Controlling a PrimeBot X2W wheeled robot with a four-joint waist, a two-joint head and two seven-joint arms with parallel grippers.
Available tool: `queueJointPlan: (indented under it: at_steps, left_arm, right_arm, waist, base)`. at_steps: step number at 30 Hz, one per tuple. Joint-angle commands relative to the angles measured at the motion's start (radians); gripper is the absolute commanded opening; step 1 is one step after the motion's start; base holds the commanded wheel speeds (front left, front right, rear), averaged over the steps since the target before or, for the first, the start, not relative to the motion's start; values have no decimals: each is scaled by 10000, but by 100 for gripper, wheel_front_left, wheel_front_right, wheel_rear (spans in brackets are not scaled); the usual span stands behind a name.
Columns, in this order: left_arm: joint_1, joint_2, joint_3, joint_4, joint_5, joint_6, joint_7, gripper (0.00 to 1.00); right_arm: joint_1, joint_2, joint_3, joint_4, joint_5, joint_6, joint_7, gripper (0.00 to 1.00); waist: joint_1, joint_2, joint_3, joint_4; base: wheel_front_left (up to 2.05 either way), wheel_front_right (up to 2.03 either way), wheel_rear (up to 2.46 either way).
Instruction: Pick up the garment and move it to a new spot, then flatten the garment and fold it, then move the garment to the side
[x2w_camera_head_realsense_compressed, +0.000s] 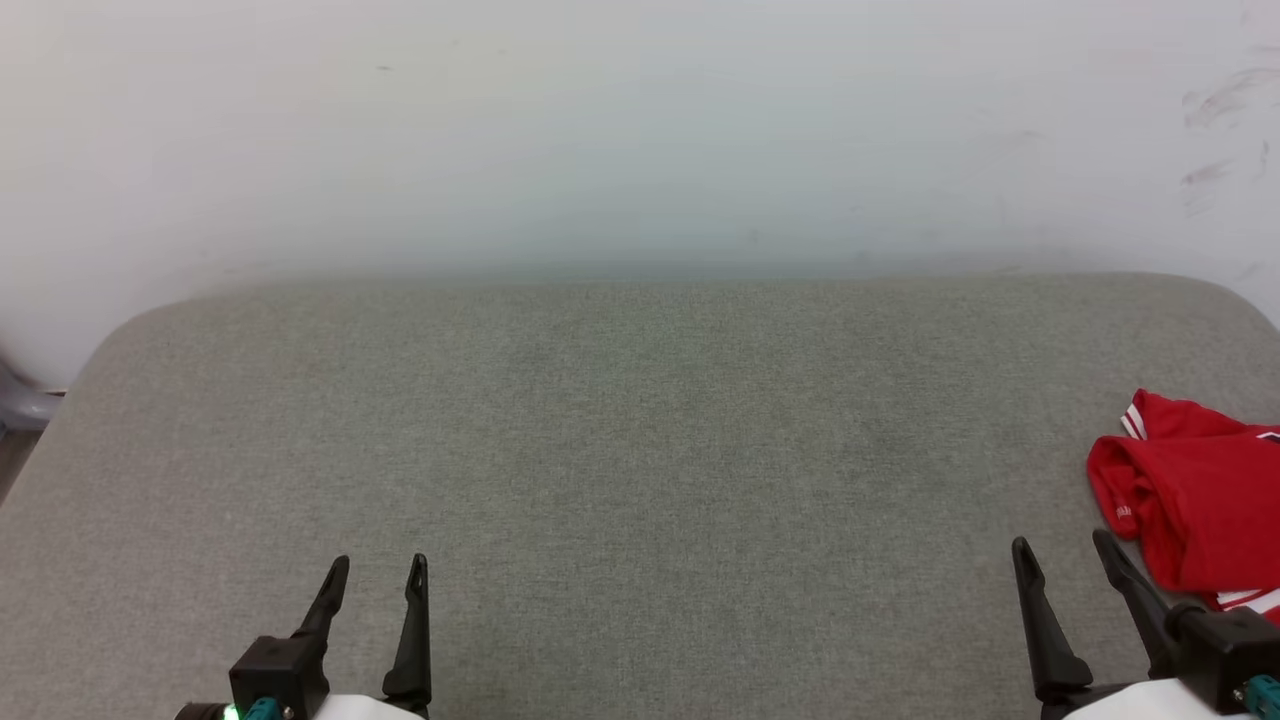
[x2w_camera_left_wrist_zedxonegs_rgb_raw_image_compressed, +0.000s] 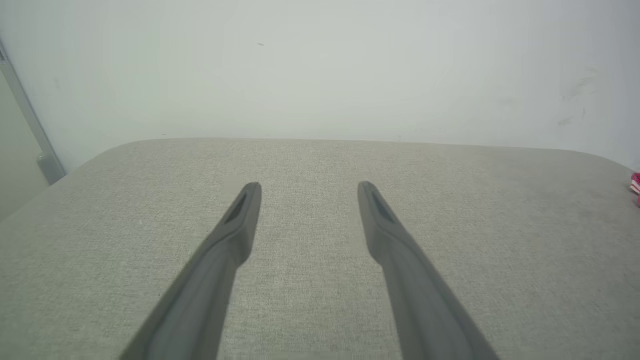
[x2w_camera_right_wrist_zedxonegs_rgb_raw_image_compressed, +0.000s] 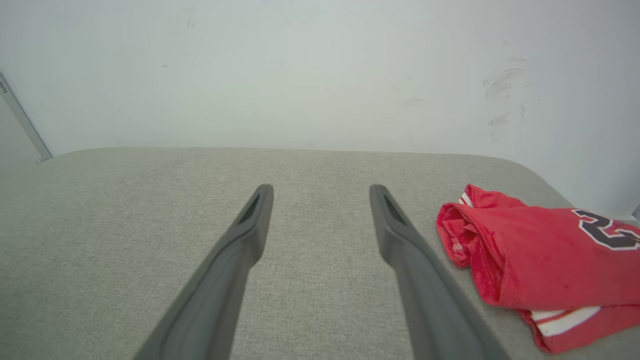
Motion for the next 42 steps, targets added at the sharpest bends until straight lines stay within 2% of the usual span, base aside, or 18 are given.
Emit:
queueJointPlan:
  at_steps: [1, 25, 26, 30, 42]
  left_arm:
    - [144, -42, 36, 20, 77, -70, -66, 100]
    - [94, -320, 330, 186, 40, -326, -67, 100]
    - [207, -298, 317, 215, 45, -280, 11, 0]
    - [338, -380, 328, 549, -108, -285, 92, 0]
    - [-33, -554, 726, 633, -2242, -539, 693, 0]
  right_arm:
    - [208, 17, 9, -160, 103, -12, 119, 100]
    - [167, 19, -67, -207, 170, -11, 224, 100]
    - [243, 0, -49, -189, 183, -2, 270, 0]
    - [348, 3, -5, 166, 363, -2, 277, 0]
    - [-200, -119, 54, 770, 2894, -3, 307, 0]
  waist:
    - [0, 0, -51, -48]
    - [0, 0, -101, 26]
    - [1, 0, -103, 25]
    - [1, 0, -97, 26]
    - [1, 0, -28, 27]
  base:
    - [0, 0, 0]
    - [0, 0, 0]
    - [0, 0, 0]
    - [0, 0, 0]
    - [0, 0, 0]
